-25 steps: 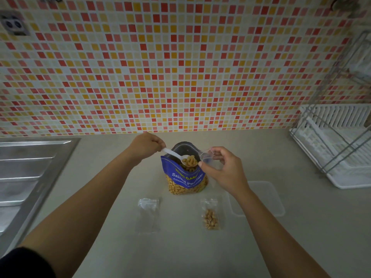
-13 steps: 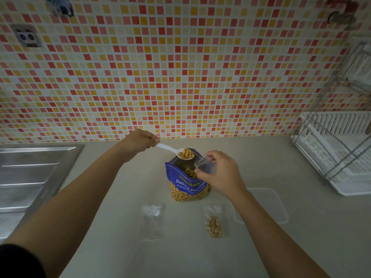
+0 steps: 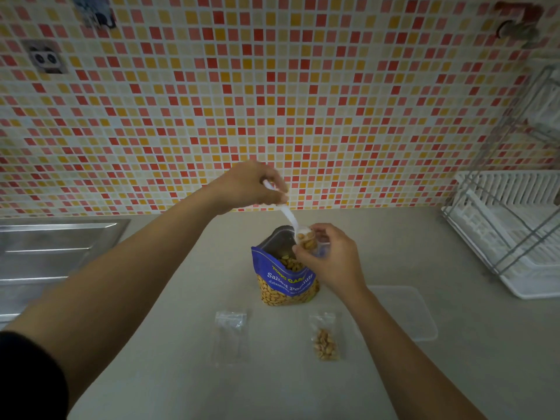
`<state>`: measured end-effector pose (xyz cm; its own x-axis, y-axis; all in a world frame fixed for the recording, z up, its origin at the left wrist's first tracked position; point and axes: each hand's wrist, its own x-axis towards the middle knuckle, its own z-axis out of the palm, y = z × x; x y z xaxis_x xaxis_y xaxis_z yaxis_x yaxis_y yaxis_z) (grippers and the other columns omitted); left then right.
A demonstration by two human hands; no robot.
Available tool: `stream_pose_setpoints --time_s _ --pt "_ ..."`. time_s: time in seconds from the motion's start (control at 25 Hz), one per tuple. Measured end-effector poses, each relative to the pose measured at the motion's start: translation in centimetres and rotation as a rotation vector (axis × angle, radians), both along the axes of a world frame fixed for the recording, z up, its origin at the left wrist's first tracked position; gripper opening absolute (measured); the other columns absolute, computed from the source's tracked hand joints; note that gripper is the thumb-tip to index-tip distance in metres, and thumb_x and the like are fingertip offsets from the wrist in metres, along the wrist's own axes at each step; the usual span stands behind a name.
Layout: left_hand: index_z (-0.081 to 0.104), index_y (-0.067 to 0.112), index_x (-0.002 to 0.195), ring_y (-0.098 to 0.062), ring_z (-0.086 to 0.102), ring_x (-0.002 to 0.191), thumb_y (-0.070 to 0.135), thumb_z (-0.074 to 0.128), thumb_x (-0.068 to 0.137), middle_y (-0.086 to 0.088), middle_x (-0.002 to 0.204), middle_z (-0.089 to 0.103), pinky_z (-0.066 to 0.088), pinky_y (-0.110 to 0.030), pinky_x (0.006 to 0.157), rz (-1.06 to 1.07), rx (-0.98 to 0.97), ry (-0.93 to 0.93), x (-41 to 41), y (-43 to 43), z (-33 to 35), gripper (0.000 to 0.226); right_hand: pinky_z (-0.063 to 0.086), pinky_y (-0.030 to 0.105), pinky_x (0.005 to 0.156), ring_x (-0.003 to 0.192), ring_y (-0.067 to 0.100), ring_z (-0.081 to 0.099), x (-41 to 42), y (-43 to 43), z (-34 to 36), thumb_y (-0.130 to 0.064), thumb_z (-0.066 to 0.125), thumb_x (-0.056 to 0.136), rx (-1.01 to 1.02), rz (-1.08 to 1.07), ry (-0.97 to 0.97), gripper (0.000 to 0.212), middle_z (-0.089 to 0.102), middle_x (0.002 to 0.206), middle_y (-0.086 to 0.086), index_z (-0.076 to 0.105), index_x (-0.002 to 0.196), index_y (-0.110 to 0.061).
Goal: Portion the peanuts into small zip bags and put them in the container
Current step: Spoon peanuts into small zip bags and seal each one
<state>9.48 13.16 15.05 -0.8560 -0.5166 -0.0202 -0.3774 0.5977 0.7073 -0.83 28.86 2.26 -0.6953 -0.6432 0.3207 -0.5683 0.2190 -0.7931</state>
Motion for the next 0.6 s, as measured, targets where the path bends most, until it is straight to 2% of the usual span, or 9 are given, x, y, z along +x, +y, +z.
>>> stream_pose_setpoints --time_s 0.08,0.16,0.24,0.36,0.44,0.56,0.6 --pt "0.070 0.014 0.098 -0.012 0.064 0.071 0.027 0.073 0.078 -0.002 0.080 0.068 0.054 -0.027 0.067 -0.033 0.017 0.066 -0.4 1.6 1.8 0.024 0.050 0.022 0.077 0.089 0.009 0.061 0.1 0.0 0.0 -0.031 0.079 0.068 -0.086 -0.022 -0.074 0.042 0.064 0.095 -0.008 0.062 0.104 -0.019" --pt "0.073 0.010 0.093 -0.021 0.067 0.072 0.029 0.071 0.080 -0.006 0.072 0.069 0.058 -0.039 0.074 -0.041 -0.081 0.116 -0.2 2.9 2.7 0.023 0.049 0.016 0.075 0.088 0.007 0.062 0.3 0.0 0.1 -0.030 0.080 0.069 -0.147 -0.031 -0.114 0.038 0.065 0.094 -0.009 0.062 0.102 -0.021" --pt "0.073 0.009 0.091 -0.025 0.069 0.074 0.031 0.069 0.081 -0.005 0.072 0.071 0.058 -0.042 0.073 -0.023 -0.201 0.163 0.4 3.6 3.0 0.025 0.045 0.006 0.070 0.087 0.005 0.061 0.3 0.1 0.2 -0.029 0.079 0.069 -0.172 -0.031 -0.128 0.037 0.065 0.094 -0.010 0.062 0.101 -0.022" --pt "0.074 0.012 0.094 -0.019 0.068 0.070 0.032 0.067 0.082 -0.001 0.071 0.070 0.056 -0.027 0.063 0.012 -0.216 0.214 1.2 3.8 2.9 0.024 0.043 0.002 0.069 0.088 0.004 0.061 0.2 0.1 0.1 -0.028 0.079 0.070 -0.200 -0.020 -0.134 0.038 0.066 0.096 -0.006 0.063 0.103 -0.019" --pt "0.073 0.016 0.093 -0.013 0.064 0.065 0.032 0.067 0.083 -0.001 0.070 0.068 0.049 -0.017 0.056 0.040 -0.164 0.233 1.6 3.5 2.6 0.021 0.043 0.002 0.070 0.088 0.004 0.061 0.1 0.1 0.0 -0.029 0.080 0.070 -0.209 -0.014 -0.141 0.038 0.066 0.096 -0.005 0.062 0.103 -0.020" --pt "0.073 0.018 0.089 -0.013 0.057 0.065 0.030 0.066 0.083 -0.010 0.075 0.067 0.048 -0.023 0.060 0.088 -0.012 0.294 2.0 2.4 2.4 0.014 0.045 0.005 0.071 0.089 0.006 0.061 0.0 0.0 -0.1 -0.029 0.080 0.070 -0.220 -0.004 -0.148 0.039 0.066 0.097 -0.004 0.062 0.103 -0.020" --pt "0.073 0.017 0.088 -0.009 0.058 0.063 0.027 0.066 0.084 -0.008 0.075 0.066 0.050 -0.021 0.061 0.127 0.076 0.343 2.3 1.8 2.3 0.013 0.046 0.006 0.072 0.090 0.006 0.061 -0.1 0.1 -0.1 -0.029 0.080 0.070 -0.224 0.001 -0.154 0.039 0.065 0.098 -0.004 0.062 0.103 -0.021"
